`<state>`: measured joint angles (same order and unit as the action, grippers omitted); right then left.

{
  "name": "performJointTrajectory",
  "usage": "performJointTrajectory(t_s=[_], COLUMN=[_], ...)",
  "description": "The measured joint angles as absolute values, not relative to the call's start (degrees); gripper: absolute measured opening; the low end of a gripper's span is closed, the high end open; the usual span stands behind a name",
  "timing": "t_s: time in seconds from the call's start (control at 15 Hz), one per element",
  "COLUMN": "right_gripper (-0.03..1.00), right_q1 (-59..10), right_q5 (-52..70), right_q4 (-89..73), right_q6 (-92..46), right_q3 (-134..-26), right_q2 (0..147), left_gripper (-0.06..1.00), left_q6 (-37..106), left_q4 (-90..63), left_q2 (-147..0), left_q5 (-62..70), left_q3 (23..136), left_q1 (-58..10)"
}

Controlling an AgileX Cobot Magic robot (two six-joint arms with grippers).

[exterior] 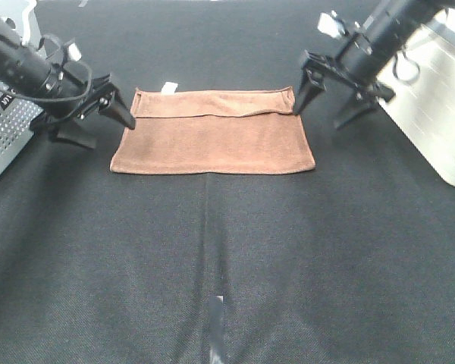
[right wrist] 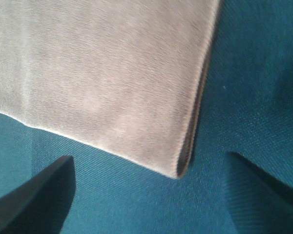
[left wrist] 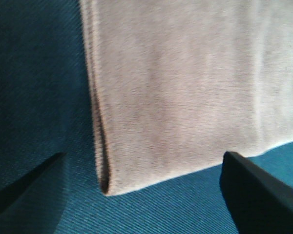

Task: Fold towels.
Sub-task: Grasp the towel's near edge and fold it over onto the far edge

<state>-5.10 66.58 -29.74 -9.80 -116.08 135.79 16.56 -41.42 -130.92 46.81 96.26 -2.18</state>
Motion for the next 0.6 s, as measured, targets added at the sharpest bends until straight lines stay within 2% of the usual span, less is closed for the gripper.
performJointTrajectory(t_s=[0.2,0.6], right_gripper=[0.77,0.77], right_q1=[-3.72,-3.72], right_q5=[62.28,59.82], right_q4=[-33.46,-33.92], right_q6=[-14.32,-14.67], right_q3=[-111.04,-110.58], right_q2=[135.79,138.54], left_gripper=[0.79,0.79], left_q6=[16.33,15.64], left_q4=[-41.08,-44.35], left_q2=[-131.09,-133.9], left_q5=[43.49,41.77], left_q3=[95.4,95.4], left_q1=[-2.18,-2.69])
